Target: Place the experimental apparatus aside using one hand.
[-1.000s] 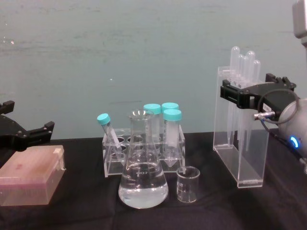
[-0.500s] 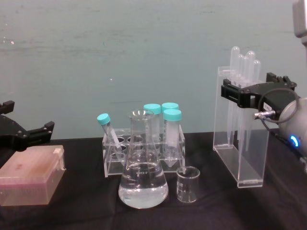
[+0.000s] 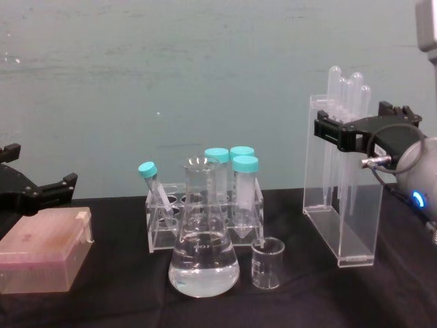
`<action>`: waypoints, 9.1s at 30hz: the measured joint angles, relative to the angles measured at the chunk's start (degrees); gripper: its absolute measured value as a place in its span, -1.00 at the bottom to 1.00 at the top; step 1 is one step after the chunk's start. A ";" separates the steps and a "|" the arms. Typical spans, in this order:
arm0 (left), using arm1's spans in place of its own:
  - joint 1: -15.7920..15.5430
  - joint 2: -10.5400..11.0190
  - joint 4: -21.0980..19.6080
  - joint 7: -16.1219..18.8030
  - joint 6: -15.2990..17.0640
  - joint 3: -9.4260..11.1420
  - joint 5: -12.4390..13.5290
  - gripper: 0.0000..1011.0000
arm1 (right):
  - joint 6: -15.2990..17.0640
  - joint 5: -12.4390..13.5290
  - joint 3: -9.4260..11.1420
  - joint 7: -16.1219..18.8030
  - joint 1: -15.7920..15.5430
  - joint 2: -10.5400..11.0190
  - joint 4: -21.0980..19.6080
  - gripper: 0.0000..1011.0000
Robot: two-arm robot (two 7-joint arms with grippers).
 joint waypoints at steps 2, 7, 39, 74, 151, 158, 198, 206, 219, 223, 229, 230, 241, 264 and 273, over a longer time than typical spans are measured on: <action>0.00 0.00 0.00 0.00 0.00 0.00 -0.01 0.98 | -0.01 0.00 0.01 0.00 0.01 0.00 0.00 0.98; 0.00 0.00 0.00 0.00 0.00 0.00 0.00 0.98 | -0.01 0.00 0.01 0.01 0.01 -0.01 0.00 0.98; 0.00 0.00 0.00 0.00 0.00 0.00 0.00 0.98 | 0.07 0.01 0.02 -0.03 -0.04 -0.07 -0.05 0.51; 0.00 0.00 0.00 0.00 0.00 0.00 0.00 0.98 | 0.36 0.40 0.06 0.13 0.15 -0.24 0.10 0.19; 0.00 0.00 0.00 0.00 0.00 0.00 0.00 0.98 | -2.73 -0.95 2.89 -1.19 -1.69 0.82 -2.64 0.19; 0.00 0.00 0.00 0.00 0.00 0.00 0.00 0.98 | -2.68 -0.33 3.65 -0.57 -1.72 1.43 -2.80 0.19; 0.00 0.00 0.00 0.00 0.00 0.00 0.00 0.98 | -3.34 4.34 8.05 4.11 -2.11 6.97 -3.19 0.19; 0.00 0.00 0.00 0.00 0.00 0.00 0.00 0.98 | -3.69 4.99 8.78 4.48 -1.84 7.72 -2.50 0.19; 0.00 0.00 0.00 0.00 0.00 0.00 0.00 0.98 | -4.19 5.60 9.54 4.84 -1.55 8.45 -1.96 0.19; 0.00 0.00 0.00 0.00 0.00 0.00 0.00 0.98 | -4.21 5.77 9.74 4.98 -1.27 8.65 -1.56 0.19; 0.00 0.00 0.00 0.00 0.00 0.00 0.00 0.98 | -4.51 6.50 10.17 5.64 -0.50 9.11 -0.35 0.19; 0.00 0.00 0.00 0.00 0.00 0.00 0.00 0.98 | -4.54 6.57 10.20 5.71 -0.44 9.15 -0.25 0.19; 0.00 0.00 0.00 0.00 0.00 0.00 0.00 0.98 | -4.88 7.45 10.66 6.43 0.93 9.86 1.73 0.19; 0.00 0.00 0.00 0.00 0.00 0.00 0.00 0.98 | -5.23 7.93 10.76 7.02 3.22 10.70 4.93 0.19; 0.00 0.00 0.00 0.00 0.00 0.00 0.00 0.98 | -4.66 8.06 10.64 7.00 3.55 10.71 5.37 0.19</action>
